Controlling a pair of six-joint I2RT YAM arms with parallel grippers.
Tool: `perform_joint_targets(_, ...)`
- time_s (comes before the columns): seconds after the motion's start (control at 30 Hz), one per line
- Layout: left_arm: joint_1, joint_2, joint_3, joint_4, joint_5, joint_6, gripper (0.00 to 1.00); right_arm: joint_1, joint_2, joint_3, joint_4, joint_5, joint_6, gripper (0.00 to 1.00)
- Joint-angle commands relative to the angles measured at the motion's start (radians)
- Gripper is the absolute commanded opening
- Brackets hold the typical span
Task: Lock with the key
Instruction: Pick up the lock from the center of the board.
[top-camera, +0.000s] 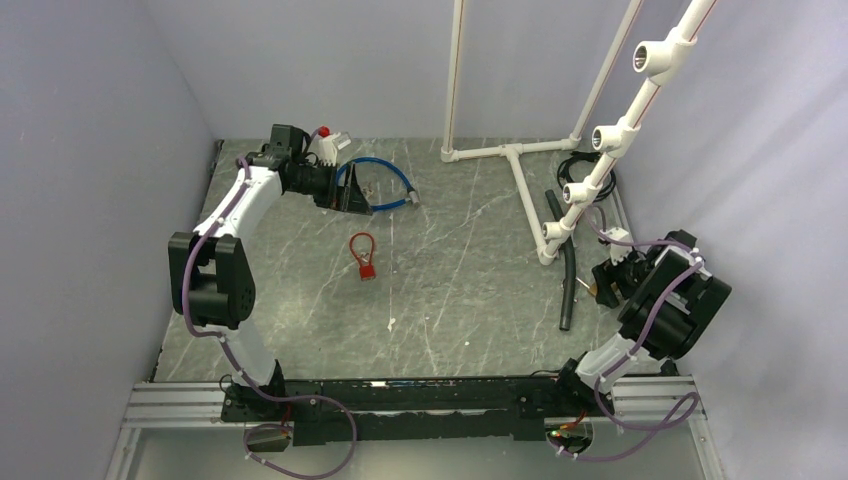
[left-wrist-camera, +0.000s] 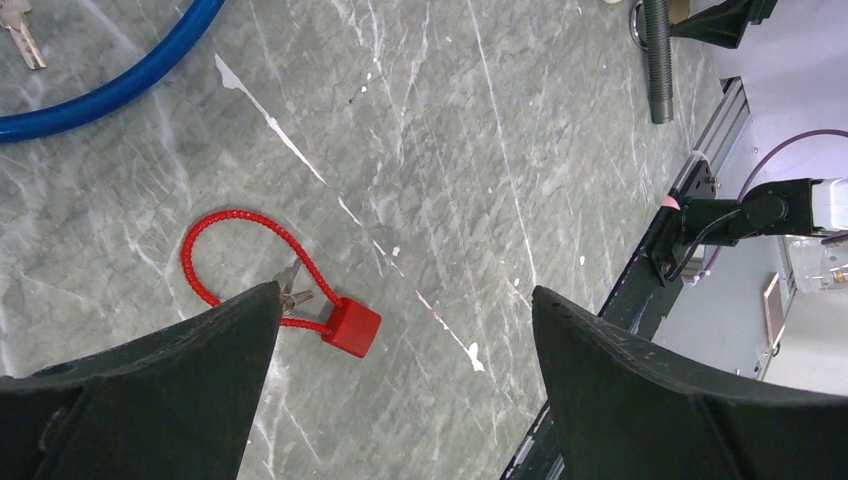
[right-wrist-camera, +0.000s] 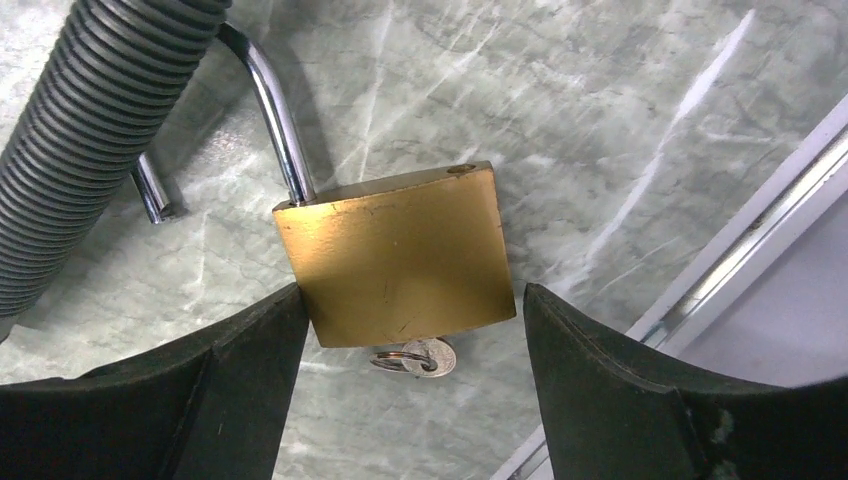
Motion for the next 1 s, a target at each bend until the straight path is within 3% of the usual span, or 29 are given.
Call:
perform_joint_targets(0.0, 0.008, -0.023, 0.022, -0.009, 0.031, 0.047, 0.99, 0.034, 0.074, -0.014, 0.000, 0.097, -0.005, 0.78)
perform_joint_targets(0.1, 0.015, -0.015, 0.034, -0.017, 0.031, 0.051, 0.99, 0.082, 0.051, -0.062, 0.060, 0.123, 0.033, 0.77)
perform_joint_targets(0.43, 0.024, -0.010, 0.034, -0.005, 0.043, 0.051, 0.99, 0.101, 0.044, -0.026, -0.026, 0.110, 0.011, 0.43)
perform_joint_targets(0.57, 0.026, -0.011, 0.026, 0.001, 0.052, 0.051, 1.00, 0.074, 0.046, 0.029, -0.088, 0.079, 0.012, 0.40)
perform_joint_targets(0.63, 0.026, -0.013, 0.021, 0.009, 0.056, 0.047, 1.00, 0.055, 0.037, 0.040, -0.129, 0.048, -0.030, 0.49)
perform_joint_targets(0.73, 0.026, -0.013, 0.029, 0.001, 0.055, 0.050, 0.99, 0.054, 0.054, 0.064, -0.149, 0.014, -0.043, 0.81)
perform_joint_targets(0.97, 0.030, -0.020, 0.060, -0.048, 0.036, 0.079, 0.99, 0.100, 0.133, 0.105, -0.130, 0.008, -0.045, 0.84)
